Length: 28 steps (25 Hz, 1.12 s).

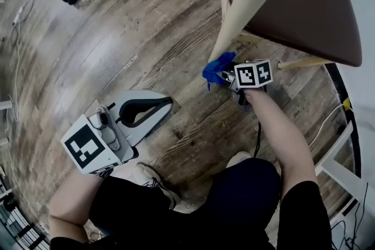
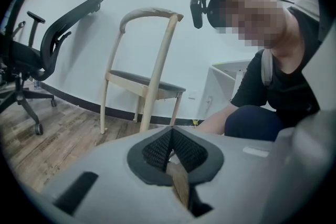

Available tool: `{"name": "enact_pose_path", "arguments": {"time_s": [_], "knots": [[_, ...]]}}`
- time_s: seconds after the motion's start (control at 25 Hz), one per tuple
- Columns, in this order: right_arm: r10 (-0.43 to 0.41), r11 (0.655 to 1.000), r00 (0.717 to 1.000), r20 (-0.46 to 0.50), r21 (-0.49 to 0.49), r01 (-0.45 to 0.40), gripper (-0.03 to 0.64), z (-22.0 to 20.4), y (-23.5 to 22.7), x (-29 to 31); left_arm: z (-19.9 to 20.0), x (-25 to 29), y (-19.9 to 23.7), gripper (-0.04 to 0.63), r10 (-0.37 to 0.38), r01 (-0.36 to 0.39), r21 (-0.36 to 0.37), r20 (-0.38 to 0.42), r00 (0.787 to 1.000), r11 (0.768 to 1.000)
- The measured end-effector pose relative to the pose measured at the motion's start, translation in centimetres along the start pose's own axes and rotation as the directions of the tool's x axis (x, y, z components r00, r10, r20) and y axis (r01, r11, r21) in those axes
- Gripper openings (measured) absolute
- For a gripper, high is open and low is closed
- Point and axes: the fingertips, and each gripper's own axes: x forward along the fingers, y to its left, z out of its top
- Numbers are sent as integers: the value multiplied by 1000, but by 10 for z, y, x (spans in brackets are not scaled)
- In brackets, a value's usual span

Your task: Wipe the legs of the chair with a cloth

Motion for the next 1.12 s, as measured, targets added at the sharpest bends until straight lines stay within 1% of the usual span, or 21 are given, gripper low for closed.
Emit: {"name": "enact_pose_path", "arguments": {"time_s": [0.08,0.16,0.32,0.52,0.76,0.92,1.12], "knots": [[-44,999,998,-54,6,44,66,-13,-23,17,-4,-4,2,-2,14,-14,-4,-14,1000,1000],[-68,997,994,-87,22,70,66,-24,-39,29,-6,-7,3,-2,28,-28,-9,-23,999,1000],[-44,997,997,-67,59,48,67,-26,-42,32,-7,-12,2,-3,47,-47,-2,-33,998,999],[-62,996,997,-49,58,65,66,-23,-36,28,-5,-11,0,-2,42,-42,8,-34,999,999],[-64,998,998,20,-21,65,66,-3,-4,4,-2,-5,-7,-3,14,-14,29,-26,1000,999],[-37,996,995,96,-72,44,66,17,28,-20,2,-2,-10,-2,-7,7,37,-11,1000,999],[3,990,983,184,-138,23,66,45,71,-56,7,0,-13,-2,-27,26,47,17,999,999]]}}
